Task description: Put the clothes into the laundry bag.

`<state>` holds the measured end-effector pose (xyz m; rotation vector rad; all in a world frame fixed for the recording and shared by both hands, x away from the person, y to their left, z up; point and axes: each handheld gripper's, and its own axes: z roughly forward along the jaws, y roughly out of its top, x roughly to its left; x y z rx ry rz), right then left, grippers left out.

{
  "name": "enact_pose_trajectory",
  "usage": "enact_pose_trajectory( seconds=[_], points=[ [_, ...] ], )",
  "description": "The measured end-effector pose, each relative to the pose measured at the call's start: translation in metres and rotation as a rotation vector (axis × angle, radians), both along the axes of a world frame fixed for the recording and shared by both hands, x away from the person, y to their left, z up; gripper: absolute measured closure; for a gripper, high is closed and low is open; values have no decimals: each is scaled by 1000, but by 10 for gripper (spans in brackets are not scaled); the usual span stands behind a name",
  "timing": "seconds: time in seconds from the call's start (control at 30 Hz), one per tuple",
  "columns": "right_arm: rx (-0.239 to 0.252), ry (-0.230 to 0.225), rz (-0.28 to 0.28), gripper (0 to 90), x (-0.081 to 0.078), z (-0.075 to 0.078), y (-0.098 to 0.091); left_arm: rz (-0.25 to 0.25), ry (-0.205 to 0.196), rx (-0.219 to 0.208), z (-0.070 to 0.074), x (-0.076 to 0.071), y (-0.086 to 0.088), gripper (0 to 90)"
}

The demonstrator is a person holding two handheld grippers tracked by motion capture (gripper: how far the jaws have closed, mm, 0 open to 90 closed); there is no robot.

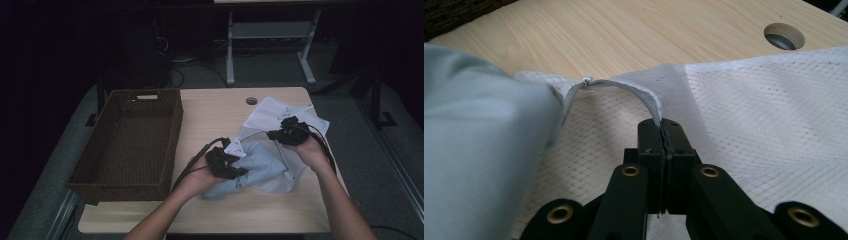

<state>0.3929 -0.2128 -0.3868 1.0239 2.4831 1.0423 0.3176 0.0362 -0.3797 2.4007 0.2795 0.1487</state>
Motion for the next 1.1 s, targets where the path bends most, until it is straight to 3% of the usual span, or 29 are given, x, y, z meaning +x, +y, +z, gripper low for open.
enact_pose_trajectory(
  seconds=[0.23, 0.57, 0.87, 1.1],
  points=[
    [1, -1, 5, 881, -1, 0, -1, 0, 24, 17, -12, 12, -11, 699],
    [2, 5, 6, 881, -2, -1, -3, 41, 61, 37, -24, 32, -17, 698],
    [5, 5, 23, 882, -5, -1, 1, 143, 59, 46, -30, 47, -13, 698],
    [11, 12, 45, 882, -8, 0, 4, 217, 41, 89, -34, 53, -6, 698]
  ],
)
